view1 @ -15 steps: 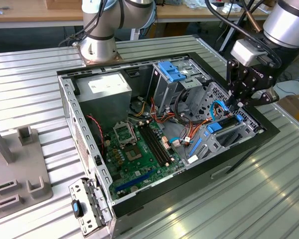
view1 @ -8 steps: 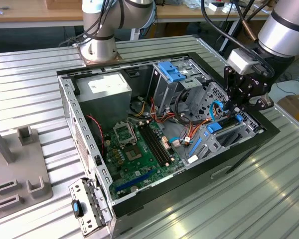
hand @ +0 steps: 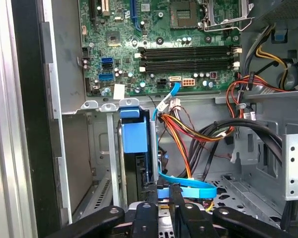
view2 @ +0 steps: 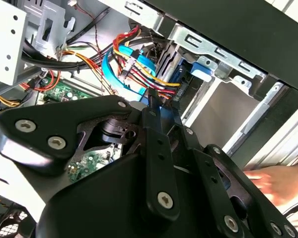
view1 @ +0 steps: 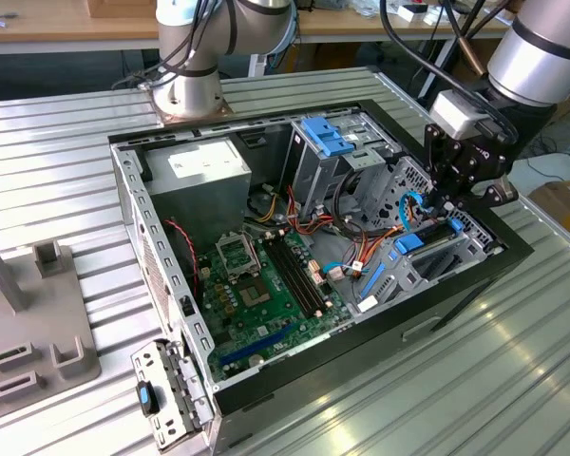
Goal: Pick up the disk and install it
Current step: 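Insert the second disk wire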
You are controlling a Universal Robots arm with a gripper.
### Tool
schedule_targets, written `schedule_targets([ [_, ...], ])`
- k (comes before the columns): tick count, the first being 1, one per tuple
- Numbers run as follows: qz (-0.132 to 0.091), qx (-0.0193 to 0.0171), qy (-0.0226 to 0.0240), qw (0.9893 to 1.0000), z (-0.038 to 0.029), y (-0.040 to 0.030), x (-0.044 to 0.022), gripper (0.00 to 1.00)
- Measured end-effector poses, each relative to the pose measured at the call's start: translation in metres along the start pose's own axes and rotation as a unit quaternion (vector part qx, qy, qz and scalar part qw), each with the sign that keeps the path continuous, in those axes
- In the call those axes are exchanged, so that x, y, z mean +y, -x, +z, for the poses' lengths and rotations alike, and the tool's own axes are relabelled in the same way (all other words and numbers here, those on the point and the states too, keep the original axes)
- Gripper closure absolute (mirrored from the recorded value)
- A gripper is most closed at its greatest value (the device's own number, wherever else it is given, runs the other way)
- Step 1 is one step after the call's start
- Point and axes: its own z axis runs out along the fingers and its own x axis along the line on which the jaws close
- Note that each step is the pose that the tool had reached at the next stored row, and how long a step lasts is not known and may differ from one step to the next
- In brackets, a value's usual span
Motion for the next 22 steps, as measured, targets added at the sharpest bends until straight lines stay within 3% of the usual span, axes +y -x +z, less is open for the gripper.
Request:
schedule_targets([
  [11, 0.0, -0.0013, -0.0003, 1.0, -0.0004, 0.0018, 0.0016, 0.76],
  [16, 0.0, -0.0014, -0.0003, 1.0, -0.0013, 0.0017, 0.0015, 0.68],
  [19, 0.0, -0.0015, -0.0005, 1.0, -0.0121, 0.0018, 0.0009, 0.68],
  [22, 0.0, -0.002, -0.0006, 1.0, -0.0188, 0.0003, 0.0006, 0.68],
])
